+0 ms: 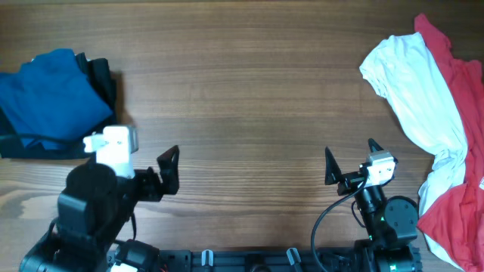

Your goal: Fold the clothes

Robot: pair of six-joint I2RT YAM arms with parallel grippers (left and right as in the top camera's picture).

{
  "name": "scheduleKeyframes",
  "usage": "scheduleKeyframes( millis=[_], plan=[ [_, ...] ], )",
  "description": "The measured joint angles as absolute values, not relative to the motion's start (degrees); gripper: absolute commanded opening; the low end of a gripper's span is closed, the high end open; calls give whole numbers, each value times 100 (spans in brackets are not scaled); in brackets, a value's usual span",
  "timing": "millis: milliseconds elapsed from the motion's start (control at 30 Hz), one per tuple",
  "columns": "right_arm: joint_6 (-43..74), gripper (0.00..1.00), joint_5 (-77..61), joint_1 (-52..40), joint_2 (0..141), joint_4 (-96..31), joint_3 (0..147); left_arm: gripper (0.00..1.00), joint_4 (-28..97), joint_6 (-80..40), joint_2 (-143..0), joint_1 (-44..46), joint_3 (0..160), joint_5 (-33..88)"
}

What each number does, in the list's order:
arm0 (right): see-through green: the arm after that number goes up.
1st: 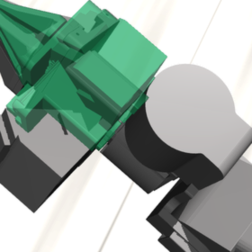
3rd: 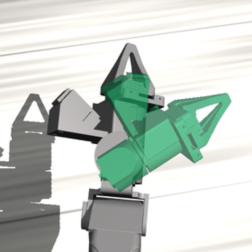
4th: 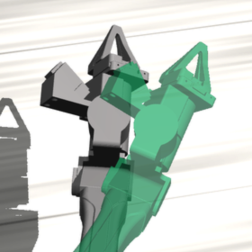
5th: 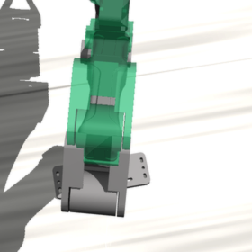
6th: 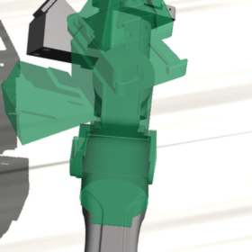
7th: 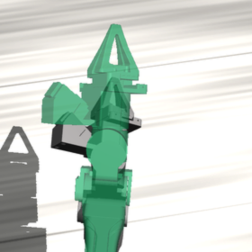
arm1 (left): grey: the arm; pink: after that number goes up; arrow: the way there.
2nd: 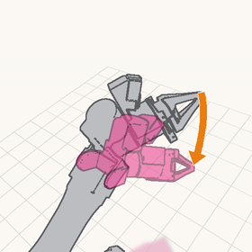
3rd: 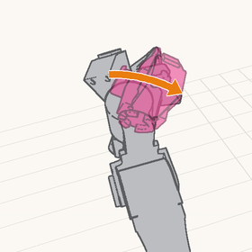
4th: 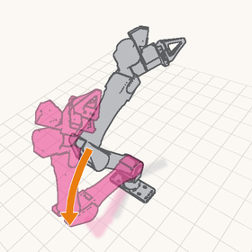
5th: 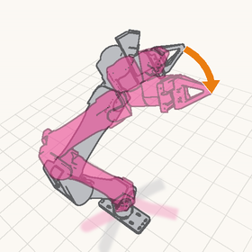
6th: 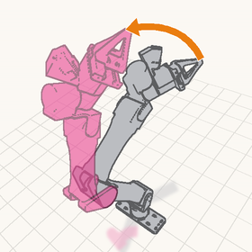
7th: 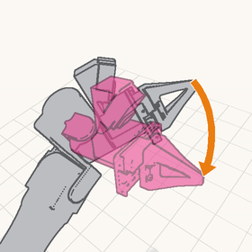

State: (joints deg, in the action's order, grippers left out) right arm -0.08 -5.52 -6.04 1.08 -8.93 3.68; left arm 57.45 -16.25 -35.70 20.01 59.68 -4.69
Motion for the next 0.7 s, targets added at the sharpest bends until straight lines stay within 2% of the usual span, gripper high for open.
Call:
scheduleKeyframes(
  millis=[167,300,700],
  plan=[
    [-8,100,-552,-604,104,-895,368,100,5804,-1616,-3028,1326,5693,-467],
    [-8,100,-552,-604,99,-891,368,100,5596,-1616,-2386,941,4890,-464],
    [-8,100,-552,-604,99,-891,368,100,3221,-1616,-561,845,1721,-464]
  ],
)
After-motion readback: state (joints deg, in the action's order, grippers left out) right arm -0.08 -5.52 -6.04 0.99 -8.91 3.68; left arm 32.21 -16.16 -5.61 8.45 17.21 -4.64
